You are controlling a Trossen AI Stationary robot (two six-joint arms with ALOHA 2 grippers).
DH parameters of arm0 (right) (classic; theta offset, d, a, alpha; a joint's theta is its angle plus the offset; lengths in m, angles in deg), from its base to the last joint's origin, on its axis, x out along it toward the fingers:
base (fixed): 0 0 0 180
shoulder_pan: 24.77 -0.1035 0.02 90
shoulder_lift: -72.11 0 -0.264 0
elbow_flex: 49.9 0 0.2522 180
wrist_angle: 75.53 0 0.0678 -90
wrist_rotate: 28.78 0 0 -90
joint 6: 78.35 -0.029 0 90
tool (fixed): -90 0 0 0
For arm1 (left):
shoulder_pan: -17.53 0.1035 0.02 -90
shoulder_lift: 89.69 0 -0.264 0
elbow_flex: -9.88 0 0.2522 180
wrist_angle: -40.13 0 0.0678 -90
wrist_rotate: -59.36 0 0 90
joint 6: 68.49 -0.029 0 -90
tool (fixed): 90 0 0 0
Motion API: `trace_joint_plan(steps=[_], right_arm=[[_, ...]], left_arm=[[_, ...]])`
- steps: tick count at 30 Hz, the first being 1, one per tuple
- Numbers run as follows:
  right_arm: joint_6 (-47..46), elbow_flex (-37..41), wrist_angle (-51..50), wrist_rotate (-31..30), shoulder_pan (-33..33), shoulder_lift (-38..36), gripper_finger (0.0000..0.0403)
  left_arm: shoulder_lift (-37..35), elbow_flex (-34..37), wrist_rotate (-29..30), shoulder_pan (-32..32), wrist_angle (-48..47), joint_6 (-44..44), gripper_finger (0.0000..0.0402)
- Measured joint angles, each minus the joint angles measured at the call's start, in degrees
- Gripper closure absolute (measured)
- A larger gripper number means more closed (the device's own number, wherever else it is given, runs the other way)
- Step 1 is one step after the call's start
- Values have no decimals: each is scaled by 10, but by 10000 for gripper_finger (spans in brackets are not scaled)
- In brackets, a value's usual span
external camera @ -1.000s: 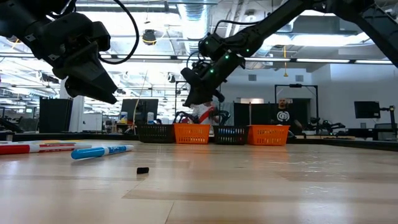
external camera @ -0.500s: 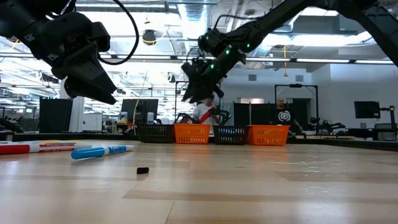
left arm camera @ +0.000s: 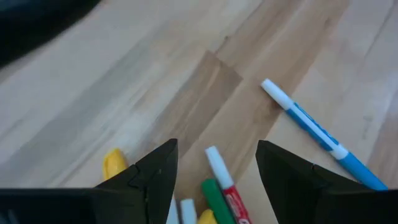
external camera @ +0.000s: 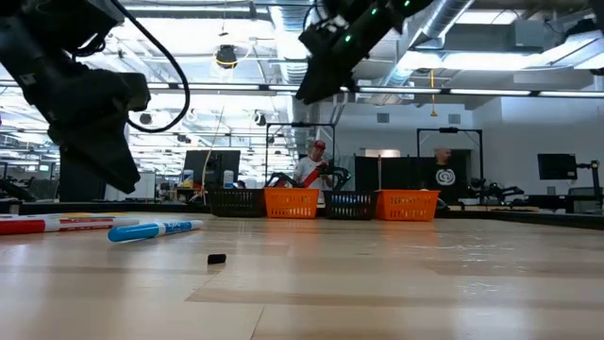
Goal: Pick & Place Markers
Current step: Put the white yellow highlighter pen into the left orange bin
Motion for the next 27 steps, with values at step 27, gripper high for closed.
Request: trace_joint_plan(steps=[27], right_arm=[[-24, 359, 226, -14, -197, -189, 269]], left_arm=[[100, -2, 23, 72, -83, 86, 188]])
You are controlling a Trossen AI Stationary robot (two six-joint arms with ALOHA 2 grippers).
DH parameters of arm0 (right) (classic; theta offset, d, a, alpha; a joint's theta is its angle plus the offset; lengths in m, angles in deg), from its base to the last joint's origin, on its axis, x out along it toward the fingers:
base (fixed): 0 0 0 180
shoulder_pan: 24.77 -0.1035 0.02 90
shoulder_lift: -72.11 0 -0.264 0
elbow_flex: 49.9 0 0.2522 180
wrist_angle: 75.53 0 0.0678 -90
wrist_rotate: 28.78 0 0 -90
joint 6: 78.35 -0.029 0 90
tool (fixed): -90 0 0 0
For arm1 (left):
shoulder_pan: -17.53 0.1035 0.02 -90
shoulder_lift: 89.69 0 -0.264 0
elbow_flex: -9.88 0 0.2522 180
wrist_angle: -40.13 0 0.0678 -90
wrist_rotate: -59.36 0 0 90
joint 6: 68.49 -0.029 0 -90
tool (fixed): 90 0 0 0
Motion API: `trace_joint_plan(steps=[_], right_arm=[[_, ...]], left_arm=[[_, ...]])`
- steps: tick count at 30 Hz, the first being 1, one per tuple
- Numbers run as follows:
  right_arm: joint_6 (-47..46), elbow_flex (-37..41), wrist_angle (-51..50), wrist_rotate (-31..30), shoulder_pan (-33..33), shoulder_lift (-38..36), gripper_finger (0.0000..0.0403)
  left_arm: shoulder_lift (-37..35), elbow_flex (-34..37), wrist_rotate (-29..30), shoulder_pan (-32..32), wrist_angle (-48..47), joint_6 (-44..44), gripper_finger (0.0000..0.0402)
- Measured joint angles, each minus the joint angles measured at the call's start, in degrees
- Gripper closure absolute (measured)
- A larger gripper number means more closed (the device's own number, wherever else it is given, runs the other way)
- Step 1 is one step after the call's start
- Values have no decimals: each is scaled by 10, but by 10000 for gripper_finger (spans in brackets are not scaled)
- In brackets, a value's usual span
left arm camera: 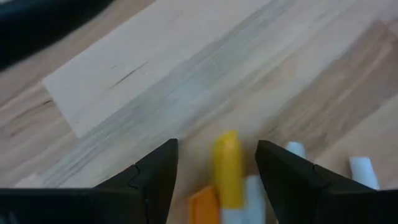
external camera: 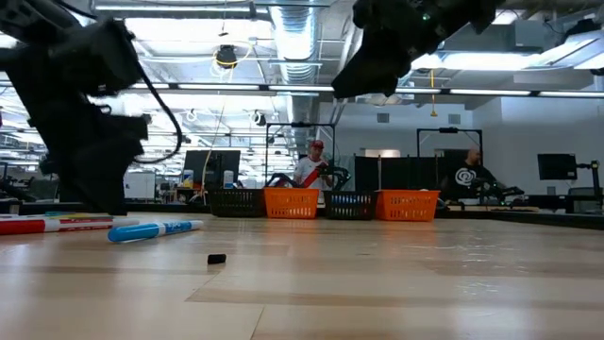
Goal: Pick & Place Markers
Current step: Put the white yellow highlighter pen into the left orange bin
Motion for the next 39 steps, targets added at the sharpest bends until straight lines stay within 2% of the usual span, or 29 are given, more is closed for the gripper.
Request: trace_joint_plan(steps=[5, 11, 20, 29, 39], right_arm=[[0, 2, 46, 0, -22, 34, 265], [0, 2, 86, 0, -40, 76, 265], [0, 2, 109, 0, -59, 132, 268], [0, 2, 114, 0, -59, 136, 270], [0, 2, 114, 0, -59, 136, 271]], left_arm=[[32, -5, -19, 28, 4, -9, 188], [19, -2, -23, 29, 13, -17, 194], [15, -1, -29, 30, 21, -17, 277], [15, 0, -27, 29, 28, -16, 347], [16, 0, -13, 29, 56, -21, 353]])
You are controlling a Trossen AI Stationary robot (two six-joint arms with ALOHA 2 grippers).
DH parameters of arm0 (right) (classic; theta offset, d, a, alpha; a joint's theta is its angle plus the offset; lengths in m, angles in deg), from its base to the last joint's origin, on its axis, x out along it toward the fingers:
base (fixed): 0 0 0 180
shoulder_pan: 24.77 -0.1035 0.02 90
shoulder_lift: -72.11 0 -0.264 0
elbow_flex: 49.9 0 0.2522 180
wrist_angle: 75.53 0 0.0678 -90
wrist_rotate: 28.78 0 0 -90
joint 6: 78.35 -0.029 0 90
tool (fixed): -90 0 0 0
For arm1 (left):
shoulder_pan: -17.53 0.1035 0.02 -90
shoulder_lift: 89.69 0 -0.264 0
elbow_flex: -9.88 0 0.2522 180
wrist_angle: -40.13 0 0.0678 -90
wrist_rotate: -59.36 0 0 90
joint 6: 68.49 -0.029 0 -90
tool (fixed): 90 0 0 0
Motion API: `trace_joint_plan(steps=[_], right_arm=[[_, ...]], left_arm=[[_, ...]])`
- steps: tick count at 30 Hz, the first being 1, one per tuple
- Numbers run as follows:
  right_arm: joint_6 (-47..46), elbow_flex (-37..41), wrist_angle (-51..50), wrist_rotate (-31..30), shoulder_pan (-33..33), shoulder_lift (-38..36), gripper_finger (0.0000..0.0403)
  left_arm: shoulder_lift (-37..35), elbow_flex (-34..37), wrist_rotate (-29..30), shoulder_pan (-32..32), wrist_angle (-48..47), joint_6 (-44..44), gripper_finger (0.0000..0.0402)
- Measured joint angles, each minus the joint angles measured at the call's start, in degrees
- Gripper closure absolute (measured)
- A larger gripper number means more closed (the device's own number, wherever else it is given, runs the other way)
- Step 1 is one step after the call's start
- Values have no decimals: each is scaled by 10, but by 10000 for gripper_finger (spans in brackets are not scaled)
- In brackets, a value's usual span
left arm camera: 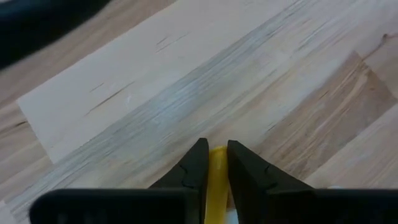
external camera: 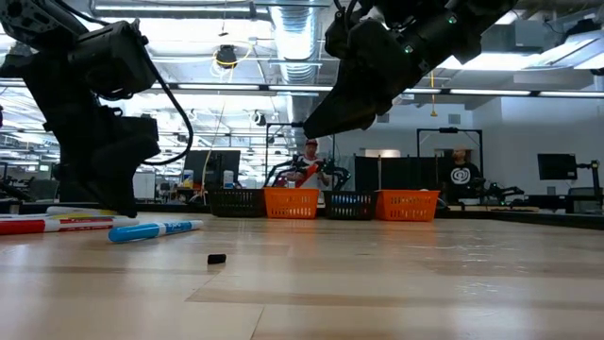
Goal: Pick & Place Markers
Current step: Put the white yellow highlighter pen into the left orange bin
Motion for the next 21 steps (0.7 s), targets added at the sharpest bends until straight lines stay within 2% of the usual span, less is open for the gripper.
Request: trace_joint_plan(steps=[8, 21], right_arm=[[1, 0, 18, 0, -1, 0, 269], [6, 0, 54, 2, -2, 0, 271]], left_arm=[[1, -9, 10, 0, 6, -18, 356], [0, -81, 66, 0, 24, -101, 360]])
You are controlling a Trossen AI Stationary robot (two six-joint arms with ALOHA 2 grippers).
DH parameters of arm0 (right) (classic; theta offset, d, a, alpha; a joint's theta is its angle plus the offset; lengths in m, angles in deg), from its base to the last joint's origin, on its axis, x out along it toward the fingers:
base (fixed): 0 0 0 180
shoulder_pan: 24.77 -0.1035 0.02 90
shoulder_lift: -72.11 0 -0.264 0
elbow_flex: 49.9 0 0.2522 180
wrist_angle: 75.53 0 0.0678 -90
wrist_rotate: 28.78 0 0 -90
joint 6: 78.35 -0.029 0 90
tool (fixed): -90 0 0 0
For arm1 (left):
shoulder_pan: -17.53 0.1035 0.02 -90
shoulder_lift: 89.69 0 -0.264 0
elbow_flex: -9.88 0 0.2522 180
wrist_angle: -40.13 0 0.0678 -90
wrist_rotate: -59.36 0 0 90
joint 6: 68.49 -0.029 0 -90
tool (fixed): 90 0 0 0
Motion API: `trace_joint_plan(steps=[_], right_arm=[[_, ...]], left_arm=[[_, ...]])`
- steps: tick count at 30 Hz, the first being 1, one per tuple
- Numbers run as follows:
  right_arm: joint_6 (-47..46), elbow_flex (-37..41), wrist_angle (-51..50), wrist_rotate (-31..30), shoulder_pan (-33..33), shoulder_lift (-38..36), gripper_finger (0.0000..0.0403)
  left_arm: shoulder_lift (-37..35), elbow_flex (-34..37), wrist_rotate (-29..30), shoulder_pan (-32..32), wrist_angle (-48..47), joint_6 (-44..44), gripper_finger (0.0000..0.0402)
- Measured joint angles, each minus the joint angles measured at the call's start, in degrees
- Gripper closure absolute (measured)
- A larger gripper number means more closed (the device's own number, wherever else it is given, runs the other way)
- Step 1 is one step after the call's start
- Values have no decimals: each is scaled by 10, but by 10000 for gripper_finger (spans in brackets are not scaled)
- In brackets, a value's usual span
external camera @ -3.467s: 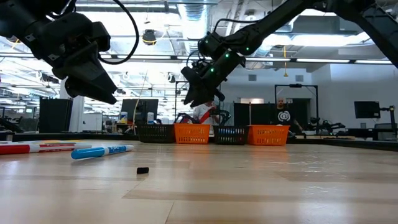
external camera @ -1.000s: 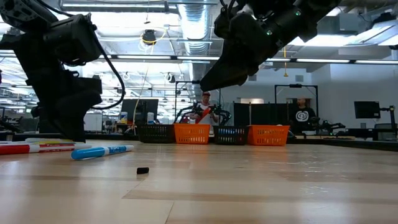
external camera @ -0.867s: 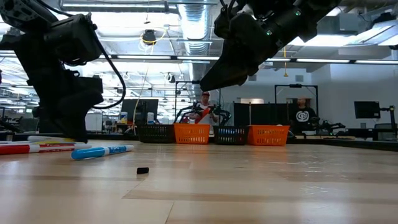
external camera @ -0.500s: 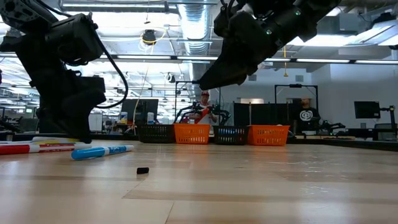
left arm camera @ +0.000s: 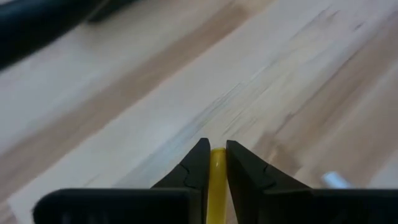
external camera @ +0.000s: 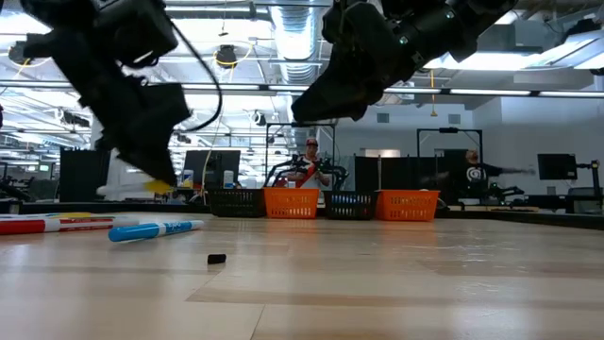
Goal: Pick & Place Markers
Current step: Put the white yellow highlighter pen into the left orange bin
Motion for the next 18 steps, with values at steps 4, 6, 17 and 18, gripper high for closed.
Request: trace_joint_plan(steps=[4, 6, 17, 18], right_arm=[[12, 0, 12, 16, -3, 0, 271], [20, 0, 16, 24, -7, 0, 271], [46, 35, 147, 82, -19, 0, 270], [41, 39, 156, 79, -17, 0, 266]], left_arm=[[0, -24, 4, 0, 35, -49, 360], [0, -37, 4, 0, 64, -79, 362], [-1, -115, -27, 0, 210, -234, 364], [-1, -118, -28, 0, 226, -241, 364]])
